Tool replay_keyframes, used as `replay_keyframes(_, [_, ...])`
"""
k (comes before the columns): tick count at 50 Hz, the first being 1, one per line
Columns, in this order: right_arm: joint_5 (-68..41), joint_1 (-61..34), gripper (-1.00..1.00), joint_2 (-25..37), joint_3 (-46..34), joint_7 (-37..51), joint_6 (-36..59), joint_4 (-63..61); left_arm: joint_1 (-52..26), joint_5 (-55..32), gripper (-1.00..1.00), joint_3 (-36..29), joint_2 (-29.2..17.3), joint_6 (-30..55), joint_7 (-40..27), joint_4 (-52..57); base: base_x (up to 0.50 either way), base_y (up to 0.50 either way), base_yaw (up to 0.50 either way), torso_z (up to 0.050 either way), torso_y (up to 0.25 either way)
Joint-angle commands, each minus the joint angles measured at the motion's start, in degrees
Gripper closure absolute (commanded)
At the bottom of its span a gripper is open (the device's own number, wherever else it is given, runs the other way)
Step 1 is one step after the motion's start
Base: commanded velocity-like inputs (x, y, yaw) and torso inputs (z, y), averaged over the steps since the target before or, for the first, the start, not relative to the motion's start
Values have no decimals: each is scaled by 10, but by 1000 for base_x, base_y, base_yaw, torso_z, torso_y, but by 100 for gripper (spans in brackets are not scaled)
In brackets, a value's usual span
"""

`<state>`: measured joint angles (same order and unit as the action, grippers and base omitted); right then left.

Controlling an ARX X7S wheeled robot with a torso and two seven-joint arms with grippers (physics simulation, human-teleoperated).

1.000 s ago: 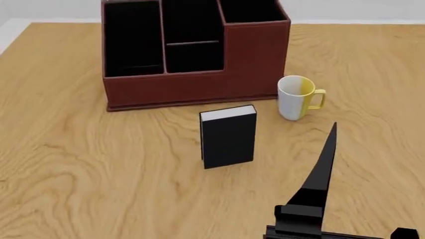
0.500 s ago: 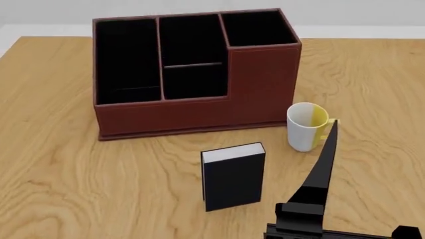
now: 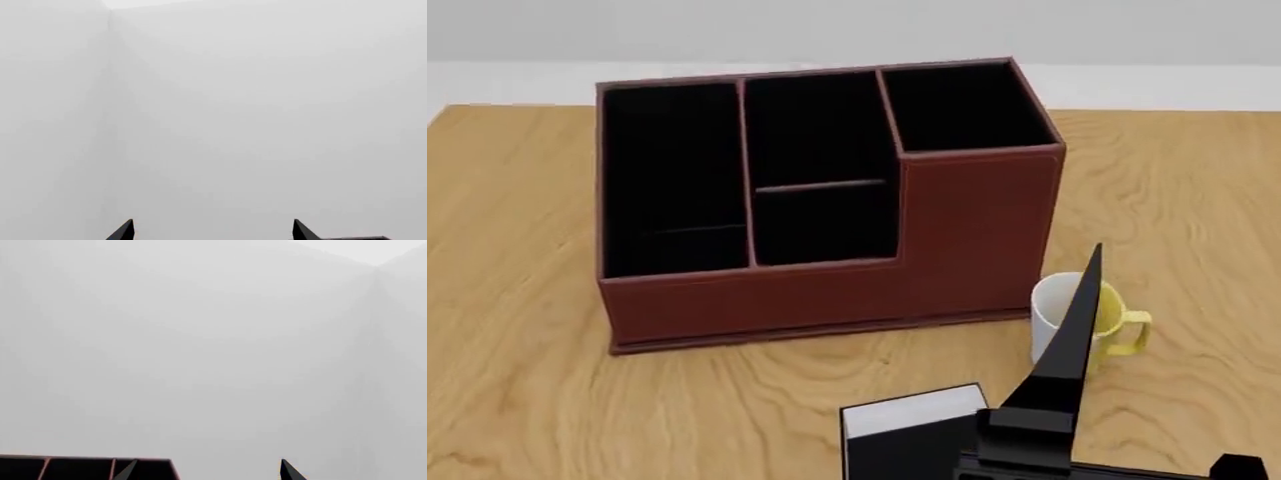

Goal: Pick up the book and place it in the front compartment of the caddy.

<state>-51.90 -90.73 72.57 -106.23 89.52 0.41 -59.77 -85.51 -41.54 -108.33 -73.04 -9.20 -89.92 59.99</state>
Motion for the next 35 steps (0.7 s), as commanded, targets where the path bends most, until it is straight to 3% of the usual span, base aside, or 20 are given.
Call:
replay_keyframes(1, [4,-8,-100,2,-14,1,-2,-2,8,4,-100,3,-2,-1,0,0,348,188,0,0,10])
replay_keyframes(15, [7,0,-100,3,-10,3,0,-2,27,3,-100,24,5,4,0,0,348,192,0,0,1])
replay_keyframes(35, [-4,-18,-100,-2,-10,2,2,-2,-12,0,-100,-12,2,-5,0,0,346,109,0,0,2])
